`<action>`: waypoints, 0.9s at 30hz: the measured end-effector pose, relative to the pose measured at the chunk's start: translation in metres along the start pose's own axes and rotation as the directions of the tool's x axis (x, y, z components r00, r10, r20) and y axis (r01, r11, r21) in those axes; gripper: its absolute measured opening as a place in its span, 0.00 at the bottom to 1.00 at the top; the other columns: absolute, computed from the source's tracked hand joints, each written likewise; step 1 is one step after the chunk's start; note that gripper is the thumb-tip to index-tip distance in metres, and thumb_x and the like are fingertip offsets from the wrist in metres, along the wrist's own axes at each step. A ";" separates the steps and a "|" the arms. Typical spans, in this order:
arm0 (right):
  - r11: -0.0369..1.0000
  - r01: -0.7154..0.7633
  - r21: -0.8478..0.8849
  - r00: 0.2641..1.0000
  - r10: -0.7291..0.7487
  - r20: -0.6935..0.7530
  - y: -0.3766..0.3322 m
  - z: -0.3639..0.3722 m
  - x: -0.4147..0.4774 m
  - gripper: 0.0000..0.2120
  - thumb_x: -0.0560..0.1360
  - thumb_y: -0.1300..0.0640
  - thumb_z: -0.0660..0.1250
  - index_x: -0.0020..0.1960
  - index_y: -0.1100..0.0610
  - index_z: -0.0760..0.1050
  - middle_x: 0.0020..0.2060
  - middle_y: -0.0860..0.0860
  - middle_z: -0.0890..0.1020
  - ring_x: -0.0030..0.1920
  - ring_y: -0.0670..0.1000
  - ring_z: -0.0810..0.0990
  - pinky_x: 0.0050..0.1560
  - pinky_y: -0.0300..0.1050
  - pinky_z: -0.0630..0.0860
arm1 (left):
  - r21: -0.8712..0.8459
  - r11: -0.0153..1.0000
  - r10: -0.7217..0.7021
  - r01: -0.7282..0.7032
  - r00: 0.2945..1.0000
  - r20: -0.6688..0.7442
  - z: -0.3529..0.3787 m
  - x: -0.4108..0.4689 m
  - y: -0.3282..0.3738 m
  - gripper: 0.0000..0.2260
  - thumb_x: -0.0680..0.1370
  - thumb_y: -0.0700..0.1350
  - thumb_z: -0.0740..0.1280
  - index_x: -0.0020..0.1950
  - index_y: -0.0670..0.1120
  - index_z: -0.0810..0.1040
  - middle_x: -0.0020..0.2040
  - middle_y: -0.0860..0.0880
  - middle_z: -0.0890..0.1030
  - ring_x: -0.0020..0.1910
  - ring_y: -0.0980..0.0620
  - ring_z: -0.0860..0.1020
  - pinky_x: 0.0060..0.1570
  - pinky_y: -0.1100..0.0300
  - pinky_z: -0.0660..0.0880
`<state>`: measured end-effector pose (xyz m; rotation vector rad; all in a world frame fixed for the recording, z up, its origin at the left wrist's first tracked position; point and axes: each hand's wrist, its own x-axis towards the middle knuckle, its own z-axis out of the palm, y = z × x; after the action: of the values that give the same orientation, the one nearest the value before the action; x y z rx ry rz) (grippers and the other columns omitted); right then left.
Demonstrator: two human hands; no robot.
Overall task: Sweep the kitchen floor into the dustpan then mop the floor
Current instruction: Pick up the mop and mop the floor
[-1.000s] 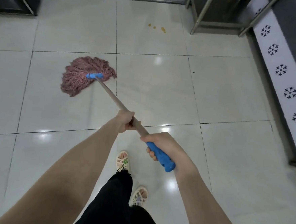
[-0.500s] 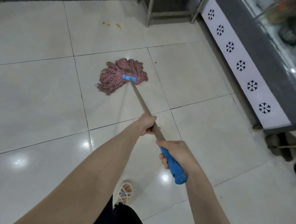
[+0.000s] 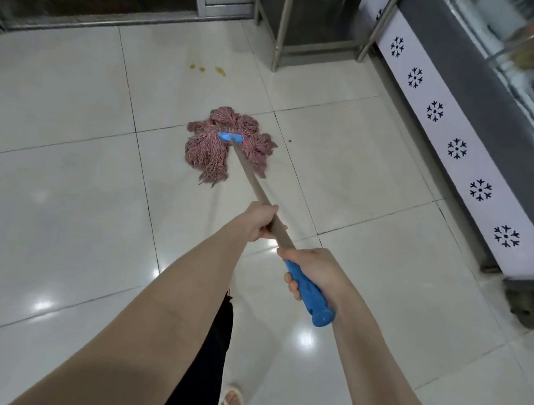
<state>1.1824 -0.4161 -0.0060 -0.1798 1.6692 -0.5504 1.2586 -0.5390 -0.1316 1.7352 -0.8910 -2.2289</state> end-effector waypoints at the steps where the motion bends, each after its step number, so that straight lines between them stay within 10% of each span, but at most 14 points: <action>1: 1.000 0.005 0.000 1.000 -0.005 0.004 -0.021 0.004 0.009 0.11 0.74 0.56 0.71 0.45 0.62 0.72 0.27 0.56 0.74 0.19 0.48 0.69 0.21 0.35 0.69 | -0.003 1.000 -0.008 0.008 1.000 0.002 -0.005 0.011 0.018 0.16 0.83 0.43 0.58 0.67 0.33 0.65 0.54 0.37 0.77 0.34 0.48 0.81 0.25 0.58 0.78; 27: 1.000 0.029 -0.002 1.000 -0.029 -0.004 -0.450 0.079 0.222 0.13 0.75 0.55 0.70 0.46 0.59 0.66 0.31 0.57 0.70 0.17 0.47 0.69 0.20 0.34 0.67 | -0.080 0.997 -0.022 0.020 0.999 -0.028 -0.121 0.244 0.424 0.18 0.83 0.43 0.60 0.67 0.32 0.66 0.41 0.40 0.78 0.33 0.50 0.80 0.29 0.57 0.81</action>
<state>1.1320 -0.9214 -0.0063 -0.2051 1.6735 -0.5709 1.2057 -1.0397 -0.1142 1.7444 -0.7702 -2.2141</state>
